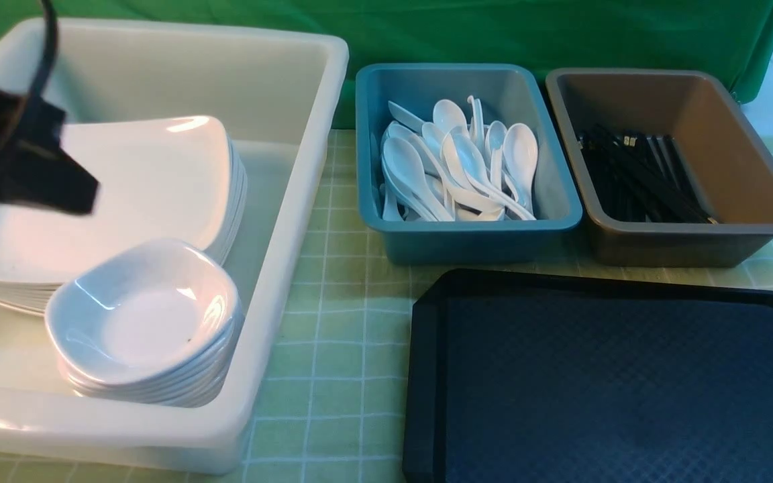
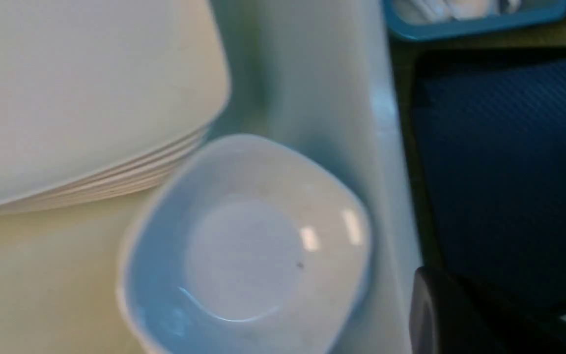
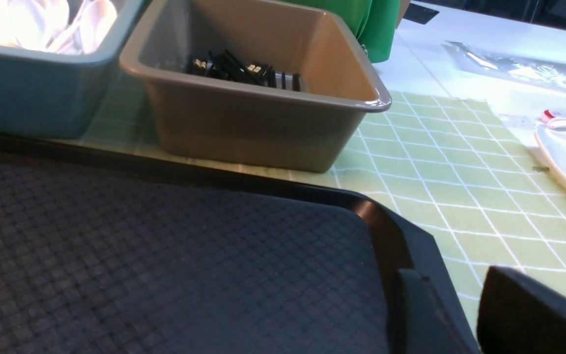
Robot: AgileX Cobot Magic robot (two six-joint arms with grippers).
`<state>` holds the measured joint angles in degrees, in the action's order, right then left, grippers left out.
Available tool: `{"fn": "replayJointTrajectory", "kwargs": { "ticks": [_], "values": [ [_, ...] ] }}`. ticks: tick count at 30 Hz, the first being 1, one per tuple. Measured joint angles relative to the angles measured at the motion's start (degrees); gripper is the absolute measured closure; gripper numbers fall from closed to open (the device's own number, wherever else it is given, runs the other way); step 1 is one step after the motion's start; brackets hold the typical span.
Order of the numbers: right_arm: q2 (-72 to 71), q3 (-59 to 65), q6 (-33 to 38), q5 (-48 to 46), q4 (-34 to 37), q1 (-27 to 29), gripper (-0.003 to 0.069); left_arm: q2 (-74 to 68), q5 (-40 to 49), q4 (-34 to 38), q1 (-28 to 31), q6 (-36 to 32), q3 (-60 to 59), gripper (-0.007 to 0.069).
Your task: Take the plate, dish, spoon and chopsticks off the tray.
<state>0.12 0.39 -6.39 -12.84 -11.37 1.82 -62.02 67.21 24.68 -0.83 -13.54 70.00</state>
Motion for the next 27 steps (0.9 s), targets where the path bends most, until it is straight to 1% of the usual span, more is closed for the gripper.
{"fn": "replayJointTrajectory", "kwargs": {
  "ticks": [3, 5, 6, 9, 12, 14, 17, 23, 25, 27],
  "values": [
    [0.0, 0.0, 0.0, 0.0, -0.1, 0.0, 0.0454, 8.0, -6.7, 0.2, -4.9, 1.7, -7.3, 0.0624],
    [0.0, 0.0, 0.0, 0.0, -0.1, 0.0, 0.0446, 13.6, -14.9, 1.7, -7.3, 2.0, -14.0, 0.0624],
    [0.0, 0.0, 0.0, 0.0, -0.1, 0.0, 0.0445, 16.1, -17.6, 2.3, -8.1, 2.0, -16.1, 0.0624],
    [0.0, 0.0, 0.0, 0.0, -0.1, 0.0, 0.0436, 24.6, -30.9, 5.0, -9.8, 2.2, -26.6, 0.0624],
    [0.0, 0.0, 0.0, 0.0, -0.1, 0.0, 0.0428, 30.5, -36.7, 4.8, -10.1, 2.2, -32.8, 0.0624],
    [0.0, 0.0, 0.0, 0.0, -0.1, 0.0, 0.0425, 34.4, -38.1, 3.4, -10.1, 2.2, -36.2, 0.0624],
    [0.0, 0.0, 0.0, 0.0, -0.1, 0.0, 0.0424, 37.8, -37.7, 0.6, -10.1, 2.2, -39.6, 0.0624],
    [0.0, 0.0, 0.0, -0.1, -0.1, 0.0, 0.0422, 38.9, -36.9, -7.1, -10.1, 2.5, -42.0, 0.0622],
    [0.0, 0.0, 0.0, -0.1, -0.1, 0.0, 0.0421, 38.9, -38.0, -8.8, -10.1, 2.6, -42.7, 0.0622],
    [0.0, 0.0, 0.0, -0.1, -0.1, 0.0, 0.0421, 38.9, -41.1, -10.3, -10.1, 2.7, -44.4, 0.0622]
  ]
}}
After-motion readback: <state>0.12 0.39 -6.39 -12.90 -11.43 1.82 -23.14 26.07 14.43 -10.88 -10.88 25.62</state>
